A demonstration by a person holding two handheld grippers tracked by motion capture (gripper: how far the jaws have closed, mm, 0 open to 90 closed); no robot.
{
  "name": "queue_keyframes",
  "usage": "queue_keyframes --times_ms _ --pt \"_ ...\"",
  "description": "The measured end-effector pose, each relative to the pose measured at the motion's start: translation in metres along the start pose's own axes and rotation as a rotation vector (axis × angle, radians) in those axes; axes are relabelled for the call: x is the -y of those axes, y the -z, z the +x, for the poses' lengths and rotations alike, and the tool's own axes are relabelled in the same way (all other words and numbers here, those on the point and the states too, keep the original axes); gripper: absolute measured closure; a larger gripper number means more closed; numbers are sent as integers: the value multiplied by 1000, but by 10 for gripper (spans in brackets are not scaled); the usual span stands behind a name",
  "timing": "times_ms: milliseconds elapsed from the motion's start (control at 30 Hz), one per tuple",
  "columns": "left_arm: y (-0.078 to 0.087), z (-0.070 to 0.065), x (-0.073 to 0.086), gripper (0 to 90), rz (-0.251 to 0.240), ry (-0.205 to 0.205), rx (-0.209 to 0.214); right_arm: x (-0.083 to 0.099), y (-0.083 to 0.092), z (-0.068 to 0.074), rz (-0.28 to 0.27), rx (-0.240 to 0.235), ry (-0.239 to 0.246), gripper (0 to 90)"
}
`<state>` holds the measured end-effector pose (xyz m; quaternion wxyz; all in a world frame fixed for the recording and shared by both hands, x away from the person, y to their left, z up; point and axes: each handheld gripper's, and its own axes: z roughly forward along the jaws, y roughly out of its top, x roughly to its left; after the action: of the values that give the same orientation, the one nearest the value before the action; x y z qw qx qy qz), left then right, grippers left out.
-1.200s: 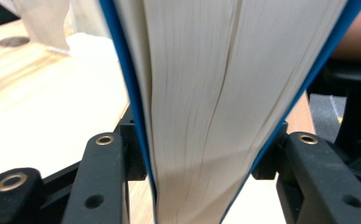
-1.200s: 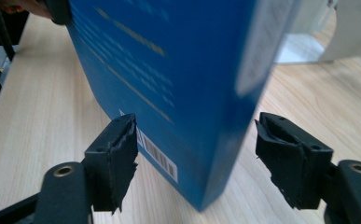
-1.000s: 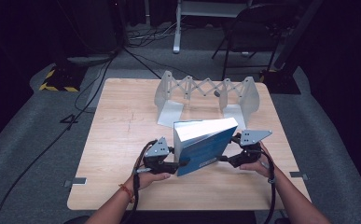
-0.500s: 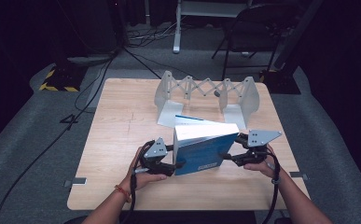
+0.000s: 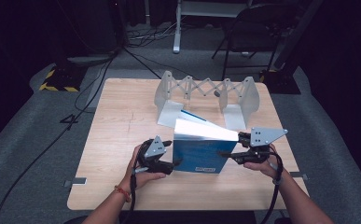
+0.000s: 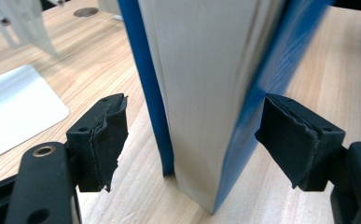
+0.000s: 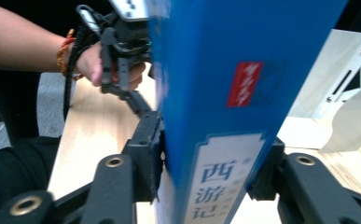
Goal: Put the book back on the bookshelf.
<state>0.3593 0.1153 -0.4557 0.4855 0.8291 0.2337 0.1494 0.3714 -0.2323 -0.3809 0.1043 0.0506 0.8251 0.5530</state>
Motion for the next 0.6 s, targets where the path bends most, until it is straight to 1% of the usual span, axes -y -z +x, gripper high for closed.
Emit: queue_keyframes --times_ms 33,133,233,300,367,433,600 --pt "0 1 0 244 -3 9 -5 -2 0 2 5 -1 2 588" --pt "-1 3 1 245 -7 12 -13 -7 -1 9 24 6 3 602" --pt "-4 4 -2 247 -10 9 -35 -10 -1 15 46 40 0 605" --pt "-7 6 -7 248 -36 22 -39 -11 0 18 62 71 -6 604" --pt "-12 8 -13 248 -51 23 -46 -12 1 19 73 103 -14 602" --pt "-19 9 -18 249 -71 30 -34 -12 4 18 88 131 -35 600" --pt "-34 9 -25 265 -85 32 -17 -12 15 15 122 168 -54 598"
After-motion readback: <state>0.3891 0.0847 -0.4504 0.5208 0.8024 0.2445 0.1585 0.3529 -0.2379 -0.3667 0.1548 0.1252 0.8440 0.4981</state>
